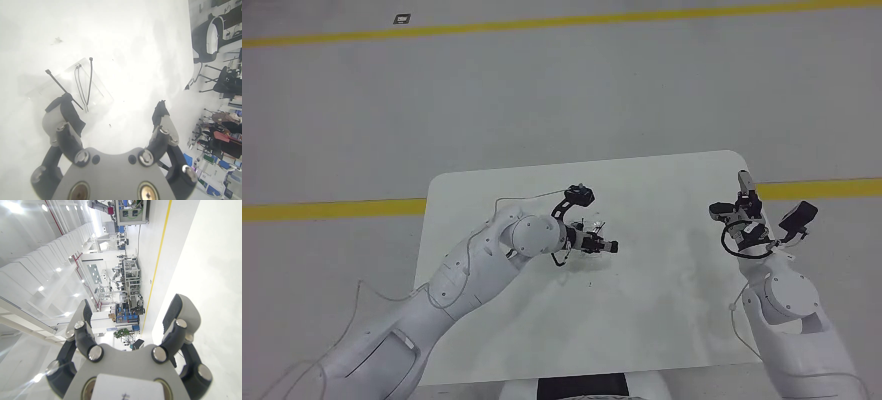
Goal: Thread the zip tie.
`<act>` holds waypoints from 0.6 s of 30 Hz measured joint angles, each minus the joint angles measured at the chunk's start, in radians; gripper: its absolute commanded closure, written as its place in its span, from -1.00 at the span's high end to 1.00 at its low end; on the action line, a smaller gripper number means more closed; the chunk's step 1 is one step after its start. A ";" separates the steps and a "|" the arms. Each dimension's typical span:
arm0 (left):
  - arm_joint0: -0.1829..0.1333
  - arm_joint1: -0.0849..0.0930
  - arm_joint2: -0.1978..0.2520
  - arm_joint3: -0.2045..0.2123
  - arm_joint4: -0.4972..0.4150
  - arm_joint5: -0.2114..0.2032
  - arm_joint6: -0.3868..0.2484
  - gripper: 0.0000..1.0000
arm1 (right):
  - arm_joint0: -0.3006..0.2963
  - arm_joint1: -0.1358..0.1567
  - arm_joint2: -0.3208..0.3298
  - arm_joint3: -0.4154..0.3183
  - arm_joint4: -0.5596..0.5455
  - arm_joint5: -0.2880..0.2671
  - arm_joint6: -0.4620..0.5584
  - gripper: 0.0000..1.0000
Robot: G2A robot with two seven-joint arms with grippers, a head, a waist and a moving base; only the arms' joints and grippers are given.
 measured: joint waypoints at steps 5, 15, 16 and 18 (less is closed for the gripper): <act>0.010 -0.001 0.008 -0.009 0.024 0.007 0.027 1.00 | 0.000 0.000 0.000 0.000 0.000 0.000 0.000 1.00; 0.006 -0.003 0.017 -0.016 0.037 0.023 0.018 1.00 | 0.000 0.000 0.000 0.000 0.000 0.000 0.000 1.00; 0.006 -0.003 0.017 -0.016 0.037 0.023 0.018 1.00 | 0.000 0.000 0.000 0.000 0.000 0.000 0.000 1.00; 0.009 -0.003 0.020 -0.023 0.046 0.025 0.029 1.00 | 0.000 0.000 0.000 0.000 0.000 0.000 0.000 1.00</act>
